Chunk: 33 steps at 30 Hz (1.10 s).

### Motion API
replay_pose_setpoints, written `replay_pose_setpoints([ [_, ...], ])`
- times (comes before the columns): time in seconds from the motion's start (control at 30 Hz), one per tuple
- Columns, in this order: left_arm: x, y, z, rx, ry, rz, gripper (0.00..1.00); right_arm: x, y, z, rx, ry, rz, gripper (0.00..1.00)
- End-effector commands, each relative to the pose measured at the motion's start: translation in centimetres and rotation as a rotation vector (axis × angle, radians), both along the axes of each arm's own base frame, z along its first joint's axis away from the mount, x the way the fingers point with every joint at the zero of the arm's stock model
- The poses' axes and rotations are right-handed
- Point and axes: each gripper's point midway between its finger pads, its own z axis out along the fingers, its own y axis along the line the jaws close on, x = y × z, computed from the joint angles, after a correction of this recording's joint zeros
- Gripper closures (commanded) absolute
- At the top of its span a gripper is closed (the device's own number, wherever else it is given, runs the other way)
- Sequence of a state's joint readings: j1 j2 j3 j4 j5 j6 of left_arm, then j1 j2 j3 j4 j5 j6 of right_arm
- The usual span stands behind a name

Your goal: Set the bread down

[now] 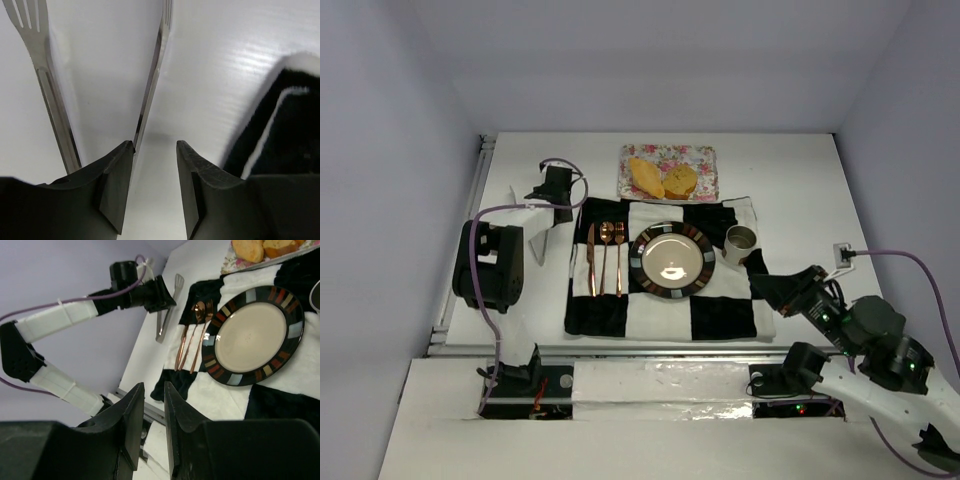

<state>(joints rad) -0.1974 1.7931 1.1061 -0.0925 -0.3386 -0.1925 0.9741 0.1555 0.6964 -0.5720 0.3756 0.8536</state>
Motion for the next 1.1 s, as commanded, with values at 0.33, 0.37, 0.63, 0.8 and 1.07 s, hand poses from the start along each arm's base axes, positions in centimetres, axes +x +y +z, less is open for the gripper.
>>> replay_pose_setpoints([
  [0.33,5.7,1.2,2.4,0.026,-0.111,0.002,0.68,1.4,2.6,-2.0,-0.084,0.025,0.023,0.71],
  [0.37,6.0,0.8,3.5,0.002,-0.145,-0.013,0.68,1.5,2.7,-2.2,-0.097,0.029,0.022,0.71],
  [0.63,6.5,0.8,8.8,-0.060,-0.306,-0.022,0.48,2.2,3.6,-2.9,-0.142,0.031,0.028,0.71],
  [0.8,7.1,2.0,5.7,-0.028,-0.232,-0.004,0.48,2.2,3.8,-3.1,-0.144,0.035,0.032,0.71],
  [1.07,8.7,2.1,1.2,0.018,-0.129,-0.032,0.55,2.1,4.6,-3.9,-0.143,0.055,0.057,0.71],
])
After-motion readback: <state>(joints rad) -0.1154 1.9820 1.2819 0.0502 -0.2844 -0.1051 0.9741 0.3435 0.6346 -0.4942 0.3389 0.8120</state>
